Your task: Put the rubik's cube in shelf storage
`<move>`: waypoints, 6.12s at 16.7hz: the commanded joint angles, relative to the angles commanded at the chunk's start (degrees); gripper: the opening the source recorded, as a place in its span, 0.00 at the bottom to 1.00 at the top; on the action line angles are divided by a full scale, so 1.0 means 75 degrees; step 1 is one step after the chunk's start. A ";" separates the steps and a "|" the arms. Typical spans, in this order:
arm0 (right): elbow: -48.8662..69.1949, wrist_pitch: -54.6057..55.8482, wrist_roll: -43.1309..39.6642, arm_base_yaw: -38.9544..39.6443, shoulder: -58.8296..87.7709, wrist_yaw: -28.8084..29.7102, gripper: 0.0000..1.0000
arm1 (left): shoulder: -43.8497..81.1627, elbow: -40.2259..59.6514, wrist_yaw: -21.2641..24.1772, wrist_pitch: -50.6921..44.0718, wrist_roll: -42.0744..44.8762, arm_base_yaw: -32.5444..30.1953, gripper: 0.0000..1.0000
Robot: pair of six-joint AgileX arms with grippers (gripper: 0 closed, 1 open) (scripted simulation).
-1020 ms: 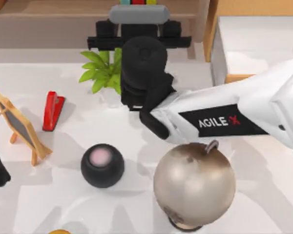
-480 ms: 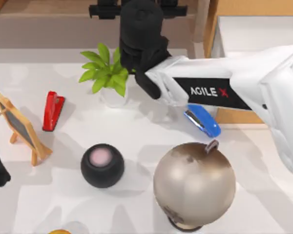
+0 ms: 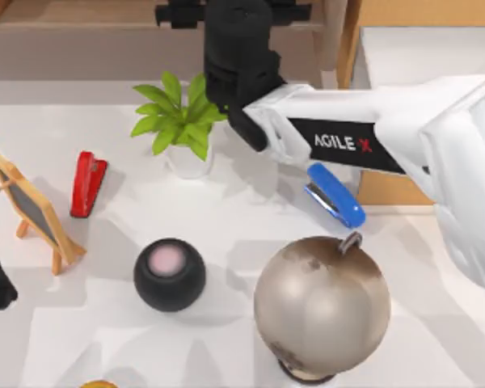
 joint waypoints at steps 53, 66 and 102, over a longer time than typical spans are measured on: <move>-1.2884 0.7808 -1.1092 -0.2203 -0.4488 -0.2418 1.00 | 0.0000 0.0000 0.0000 0.0000 0.0000 0.0000 1.00; -1.2308 0.7291 -1.1378 -0.2682 -0.4083 -0.2657 1.00 | 0.0000 0.0000 0.0000 0.0000 0.0000 0.0000 1.00; -1.0632 0.6088 -1.1364 -0.3175 -0.3571 -0.3139 0.00 | 0.0000 0.0000 0.0000 0.0000 0.0000 0.0000 1.00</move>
